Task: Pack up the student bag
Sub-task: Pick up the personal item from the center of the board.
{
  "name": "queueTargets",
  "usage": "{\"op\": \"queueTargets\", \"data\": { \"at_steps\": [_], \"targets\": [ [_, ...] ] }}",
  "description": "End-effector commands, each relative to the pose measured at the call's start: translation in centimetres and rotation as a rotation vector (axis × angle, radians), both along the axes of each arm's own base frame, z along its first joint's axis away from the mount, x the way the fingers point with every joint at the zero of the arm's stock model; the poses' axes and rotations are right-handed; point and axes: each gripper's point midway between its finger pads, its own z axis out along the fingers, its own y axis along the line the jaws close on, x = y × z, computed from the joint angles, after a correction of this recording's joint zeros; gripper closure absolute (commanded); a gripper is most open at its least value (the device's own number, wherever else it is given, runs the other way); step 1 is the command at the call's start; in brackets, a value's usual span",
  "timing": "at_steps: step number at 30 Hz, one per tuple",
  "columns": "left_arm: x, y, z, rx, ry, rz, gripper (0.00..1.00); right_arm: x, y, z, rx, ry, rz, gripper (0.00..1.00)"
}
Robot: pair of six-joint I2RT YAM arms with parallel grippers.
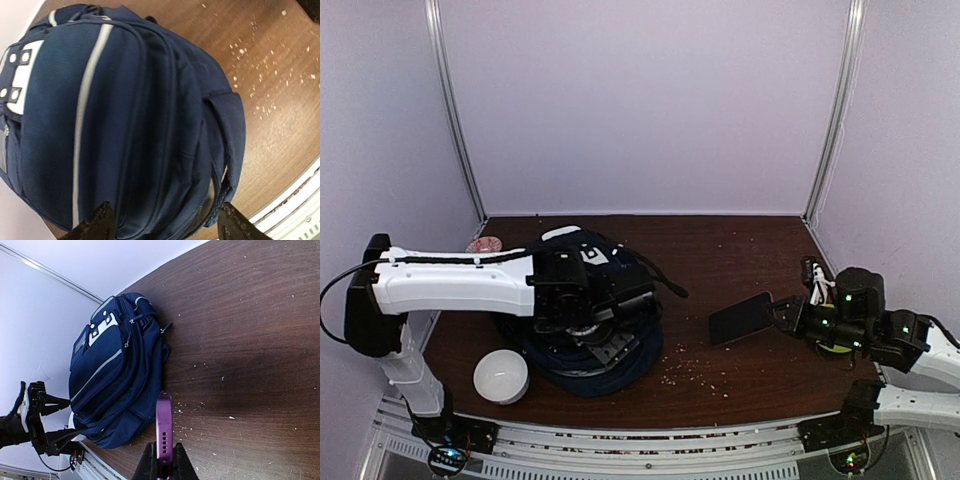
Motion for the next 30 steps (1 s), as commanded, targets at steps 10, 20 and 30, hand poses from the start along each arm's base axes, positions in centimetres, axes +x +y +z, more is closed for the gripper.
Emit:
{"op": "queueTargets", "data": {
  "at_steps": [10, 20, 30],
  "targets": [
    [0.4, -2.1, -4.9, 0.080, 0.098, -0.060, 0.47, 0.3, -1.2, 1.0, 0.018, -0.052, -0.049, 1.00],
    [1.1, -2.0, -6.3, 0.098, 0.127, -0.044, 0.89, 0.3, -1.1, 1.2, 0.024, -0.056, -0.050, 1.00],
    [5.3, -3.2, 5.8, -0.190, -0.078, 0.061, 1.00, 0.5, -0.8, 2.4, 0.058, -0.085, -0.047, 1.00]
  ]
}}
